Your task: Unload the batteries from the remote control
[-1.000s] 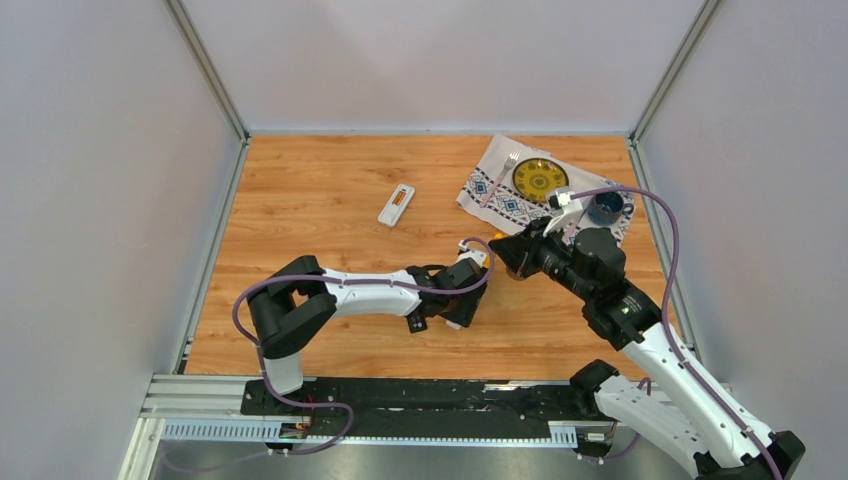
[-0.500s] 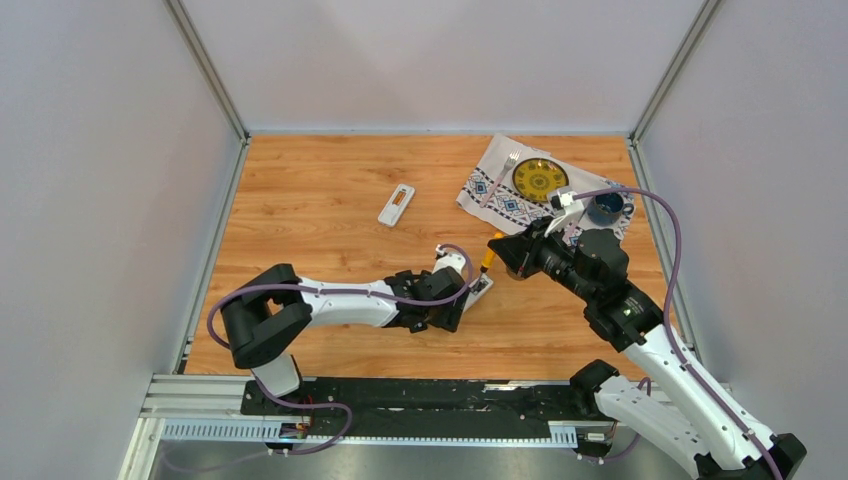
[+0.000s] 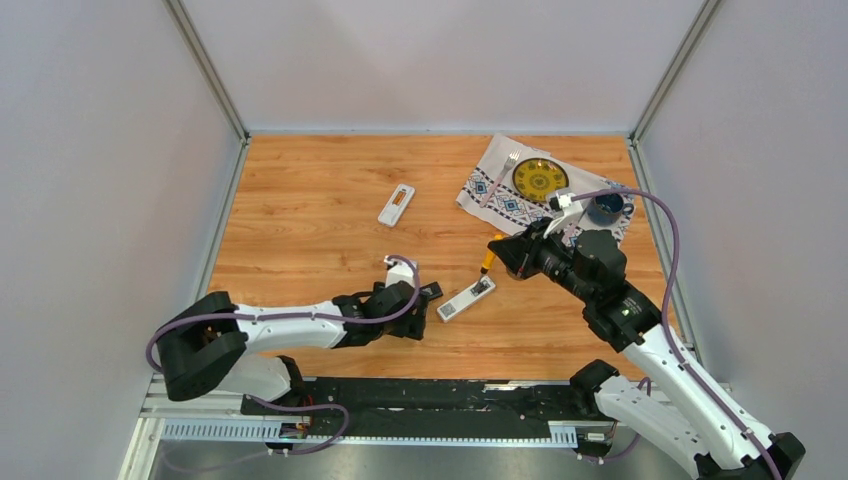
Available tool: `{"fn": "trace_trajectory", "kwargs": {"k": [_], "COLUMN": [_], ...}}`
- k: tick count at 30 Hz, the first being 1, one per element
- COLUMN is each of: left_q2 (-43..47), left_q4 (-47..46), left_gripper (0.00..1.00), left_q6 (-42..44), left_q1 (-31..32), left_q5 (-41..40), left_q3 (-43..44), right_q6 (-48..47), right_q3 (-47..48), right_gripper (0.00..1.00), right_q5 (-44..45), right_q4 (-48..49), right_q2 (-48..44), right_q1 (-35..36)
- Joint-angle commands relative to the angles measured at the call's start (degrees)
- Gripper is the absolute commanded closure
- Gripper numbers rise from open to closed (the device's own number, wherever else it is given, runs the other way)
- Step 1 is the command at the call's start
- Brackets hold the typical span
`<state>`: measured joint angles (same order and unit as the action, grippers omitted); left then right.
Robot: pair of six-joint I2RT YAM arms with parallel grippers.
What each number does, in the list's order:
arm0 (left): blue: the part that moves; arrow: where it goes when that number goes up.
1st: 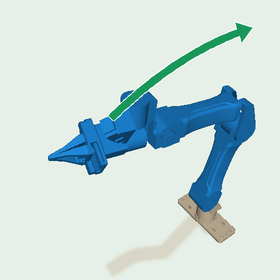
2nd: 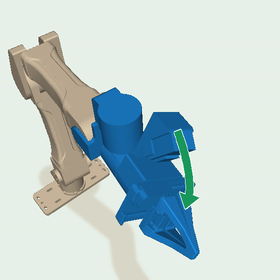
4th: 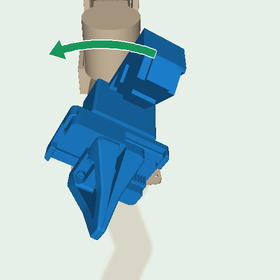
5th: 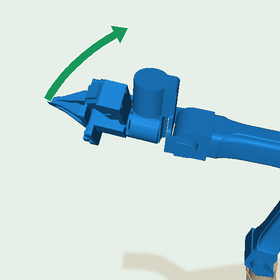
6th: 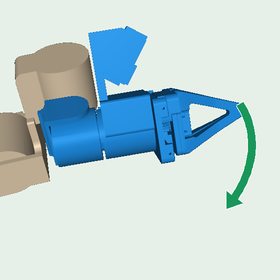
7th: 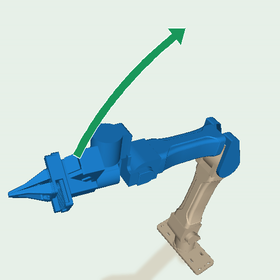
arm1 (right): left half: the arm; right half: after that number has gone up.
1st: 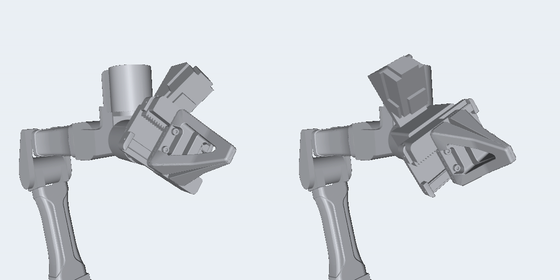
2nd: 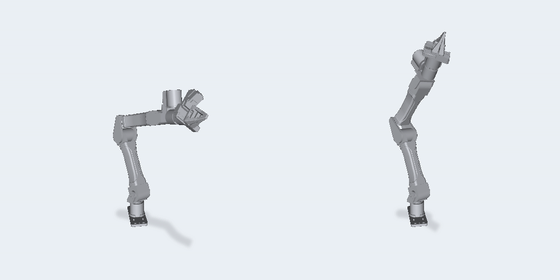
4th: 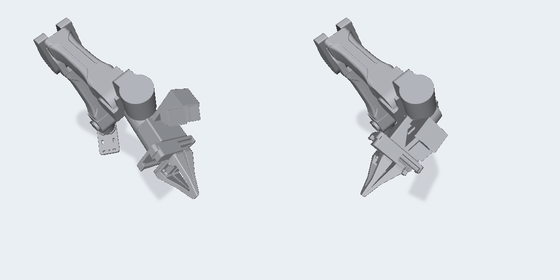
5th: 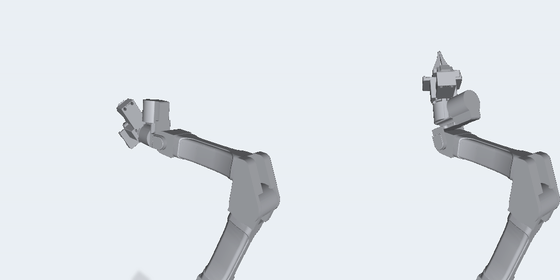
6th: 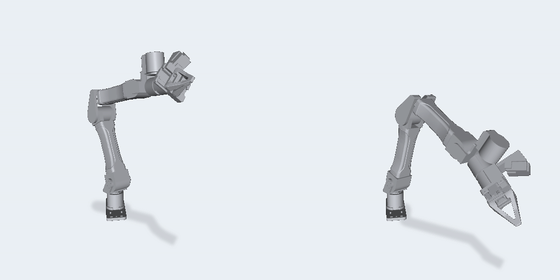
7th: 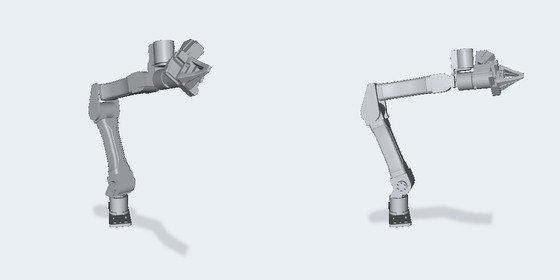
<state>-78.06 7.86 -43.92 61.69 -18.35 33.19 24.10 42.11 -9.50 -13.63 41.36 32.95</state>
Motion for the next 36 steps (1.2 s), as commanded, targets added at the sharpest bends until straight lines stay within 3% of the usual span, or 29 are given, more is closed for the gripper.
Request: {"fn": "trace_trajectory", "kwargs": {"k": [1, 8, 14, 18, 24, 31, 36], "left_q2": [5.10, 6.62, -6.21, -15.69, -19.32, -17.65, -19.05], "left_q4": [4.27, -0.12, 9.18, 15.51, 18.68, 9.13, 7.44], "left_gripper": [0.18, 0.19, 0.30, 0.30, 0.27, 0.25, 0.23], "left_q6": [-1.08, 3.75, 3.93, 0.78, -1.61, 1.91, 5.51], "left_q1": [-1.92, -2.80, -2.37, -1.57, -2.27, -9.21, -11.86], "left_q5": [-2.13, -0.38, -2.21, -5.11, -8.80, -5.83, -6.52], "left_q3": [-4.70, -3.93, 9.07, 16.98, 21.39, 18.40, 21.12], "right_q6": [-0.63, -0.37, -0.63, -1.07, -1.33, -0.98, -0.10], "right_q3": [-0.01, -0.36, -0.54, -0.45, -0.54, -1.24, -1.77], "right_gripper": [1.00, 1.00, 1.00, 1.00, 1.00, 1.00, 1.00], "right_q5": [0.71, 0.53, 1.06, 1.93, 1.94, 1.85, 1.41], "right_q4": [3.34, 3.96, 3.87, 3.43, 3.26, 3.70, 3.78], "right_q2": [-0.67, -0.50, -0.41, -0.50, -0.76, -0.93, -1.99], "right_q1": [0.18, 0.10, 0.01, -0.17, -0.43, -0.34, -0.43]}}
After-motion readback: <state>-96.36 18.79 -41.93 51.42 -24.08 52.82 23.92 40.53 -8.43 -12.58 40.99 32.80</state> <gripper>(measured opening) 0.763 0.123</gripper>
